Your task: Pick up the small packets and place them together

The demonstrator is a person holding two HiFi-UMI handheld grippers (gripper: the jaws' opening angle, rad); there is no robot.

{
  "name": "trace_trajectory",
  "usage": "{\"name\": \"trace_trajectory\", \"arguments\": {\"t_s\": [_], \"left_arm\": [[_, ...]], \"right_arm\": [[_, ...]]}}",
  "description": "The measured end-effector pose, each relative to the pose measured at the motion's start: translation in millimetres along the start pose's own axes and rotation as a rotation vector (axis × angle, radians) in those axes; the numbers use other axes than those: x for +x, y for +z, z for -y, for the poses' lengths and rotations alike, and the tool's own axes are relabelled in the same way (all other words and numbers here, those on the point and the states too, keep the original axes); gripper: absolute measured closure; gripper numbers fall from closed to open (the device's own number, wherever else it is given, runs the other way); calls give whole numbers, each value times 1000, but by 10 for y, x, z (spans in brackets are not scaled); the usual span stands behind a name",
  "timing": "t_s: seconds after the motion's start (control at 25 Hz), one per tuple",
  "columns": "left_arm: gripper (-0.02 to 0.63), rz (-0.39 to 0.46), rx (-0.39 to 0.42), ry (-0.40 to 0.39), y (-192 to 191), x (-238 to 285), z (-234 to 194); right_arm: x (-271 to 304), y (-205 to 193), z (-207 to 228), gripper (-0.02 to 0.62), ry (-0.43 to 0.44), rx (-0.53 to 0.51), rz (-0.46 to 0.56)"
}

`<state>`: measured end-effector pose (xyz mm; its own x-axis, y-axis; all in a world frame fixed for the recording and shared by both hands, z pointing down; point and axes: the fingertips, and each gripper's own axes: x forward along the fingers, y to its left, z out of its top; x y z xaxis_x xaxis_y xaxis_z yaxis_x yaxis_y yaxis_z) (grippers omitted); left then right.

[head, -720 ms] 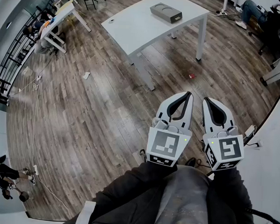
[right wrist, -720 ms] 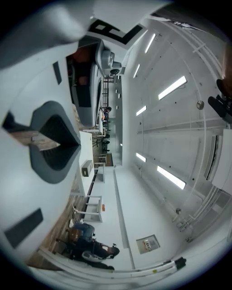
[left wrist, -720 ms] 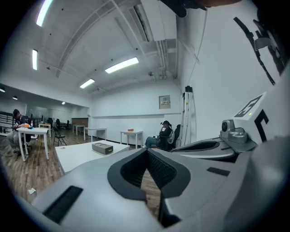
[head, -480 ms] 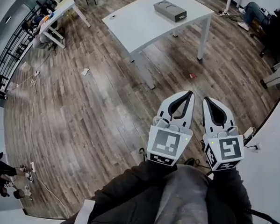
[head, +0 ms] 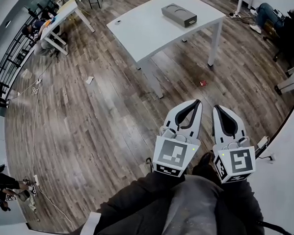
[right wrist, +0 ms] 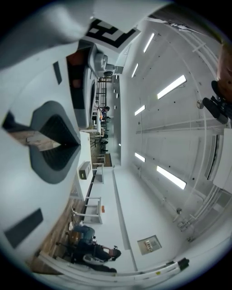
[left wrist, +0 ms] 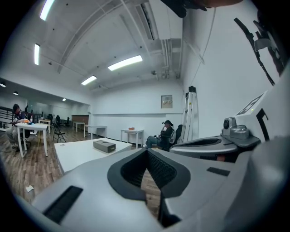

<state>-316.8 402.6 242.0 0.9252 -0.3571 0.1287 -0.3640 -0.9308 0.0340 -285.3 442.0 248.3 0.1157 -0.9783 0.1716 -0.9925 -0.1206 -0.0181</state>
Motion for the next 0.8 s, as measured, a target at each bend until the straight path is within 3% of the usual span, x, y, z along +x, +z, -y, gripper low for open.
{"name": "trace_trajectory", "arguments": {"t_s": [0.24, 0.8], "left_arm": [[603, -37, -8, 2, -133, 315, 9], [603, -164, -20, 65, -283, 1810, -143]], "right_arm": [[129, -43, 271, 589, 5, 9, 1], [1065, -223, 1527, 589, 92, 88, -62]]}}
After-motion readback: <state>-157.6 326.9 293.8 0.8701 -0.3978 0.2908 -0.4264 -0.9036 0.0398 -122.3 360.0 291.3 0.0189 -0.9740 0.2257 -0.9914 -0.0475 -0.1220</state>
